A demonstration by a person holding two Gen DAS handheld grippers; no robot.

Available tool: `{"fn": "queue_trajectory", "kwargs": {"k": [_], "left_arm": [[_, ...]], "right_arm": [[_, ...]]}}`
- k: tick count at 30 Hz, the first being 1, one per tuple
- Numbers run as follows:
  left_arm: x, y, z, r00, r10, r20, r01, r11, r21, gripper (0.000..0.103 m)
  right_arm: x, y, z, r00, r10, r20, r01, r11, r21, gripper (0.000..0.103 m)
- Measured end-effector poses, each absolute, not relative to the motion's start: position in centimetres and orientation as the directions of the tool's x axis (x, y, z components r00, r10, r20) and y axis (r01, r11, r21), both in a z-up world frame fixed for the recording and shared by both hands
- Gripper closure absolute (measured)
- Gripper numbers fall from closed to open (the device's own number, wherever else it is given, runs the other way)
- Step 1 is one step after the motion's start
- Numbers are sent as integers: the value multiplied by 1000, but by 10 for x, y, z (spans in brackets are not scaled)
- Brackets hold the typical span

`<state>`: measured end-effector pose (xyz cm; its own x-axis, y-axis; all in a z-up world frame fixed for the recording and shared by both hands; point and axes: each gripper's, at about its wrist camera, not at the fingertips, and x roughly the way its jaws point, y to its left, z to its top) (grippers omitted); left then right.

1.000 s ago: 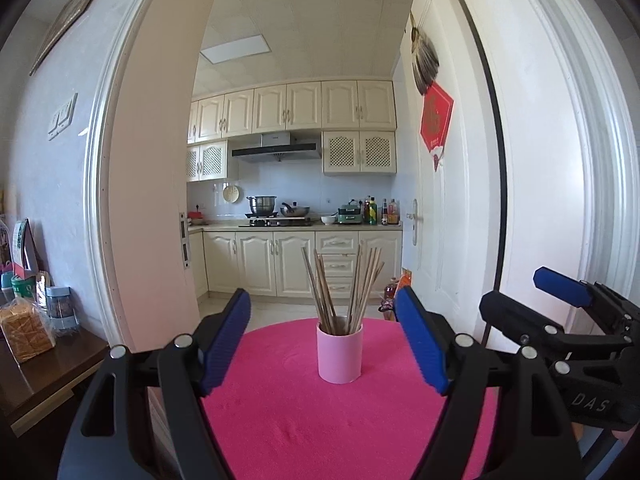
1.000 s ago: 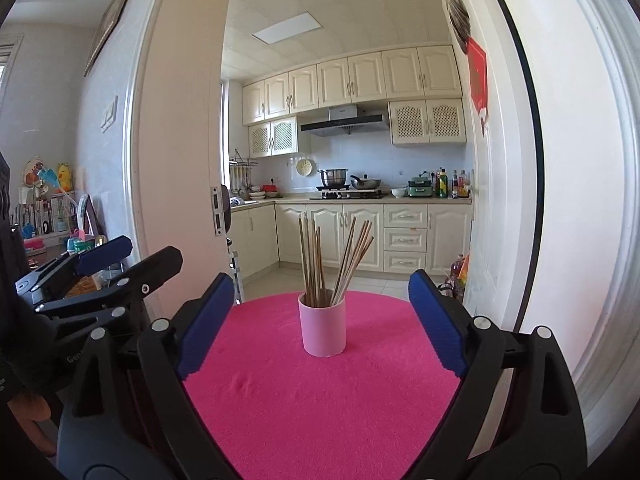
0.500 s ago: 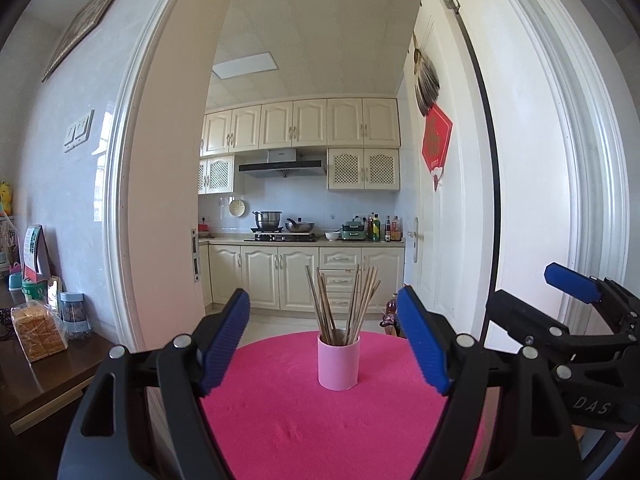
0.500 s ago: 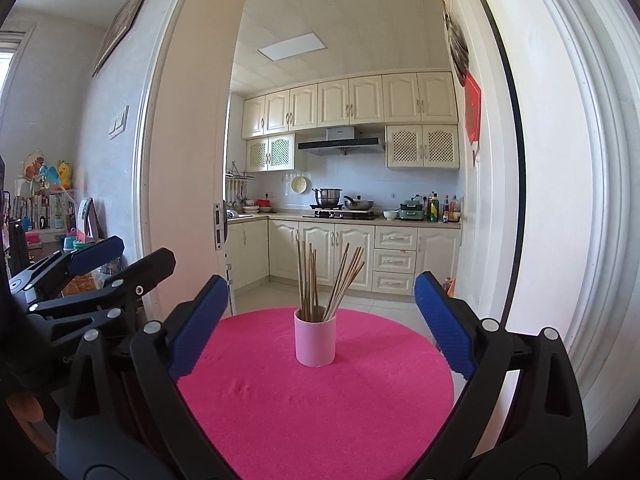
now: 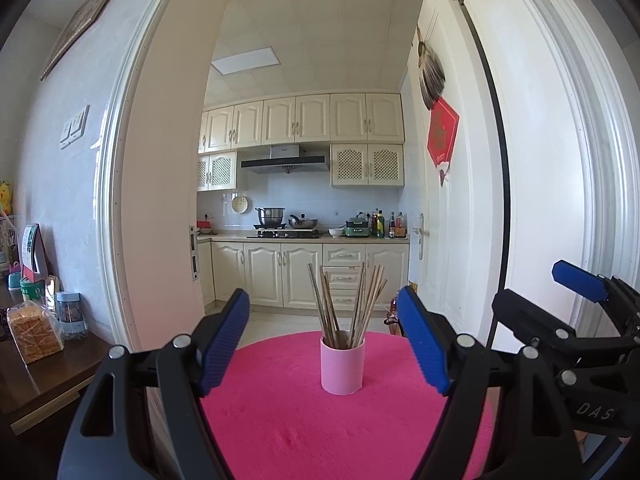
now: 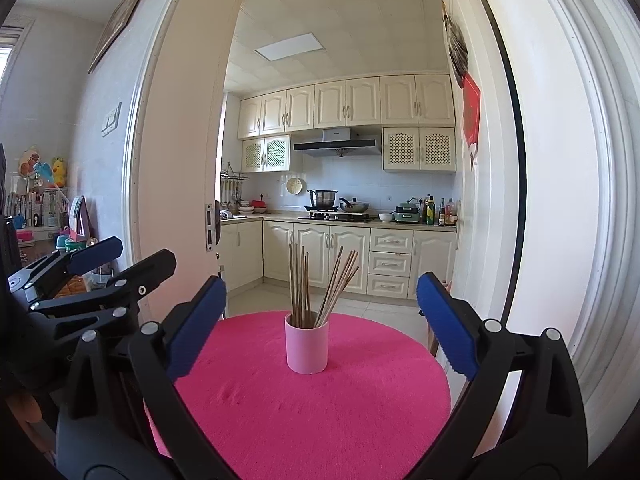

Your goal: Organize utensils

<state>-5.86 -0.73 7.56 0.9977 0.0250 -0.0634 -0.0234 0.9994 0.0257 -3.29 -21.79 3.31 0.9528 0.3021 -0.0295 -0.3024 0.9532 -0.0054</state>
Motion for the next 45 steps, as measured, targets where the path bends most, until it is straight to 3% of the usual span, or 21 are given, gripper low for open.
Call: {"fn": "queue_trajectory", "kwargs": {"k": [45], "left_arm": [[5, -23, 58, 994, 23, -109, -17, 998, 56, 28]], "right_arm": [[27, -237, 18, 945, 308, -115, -305, 951, 37, 9]]}}
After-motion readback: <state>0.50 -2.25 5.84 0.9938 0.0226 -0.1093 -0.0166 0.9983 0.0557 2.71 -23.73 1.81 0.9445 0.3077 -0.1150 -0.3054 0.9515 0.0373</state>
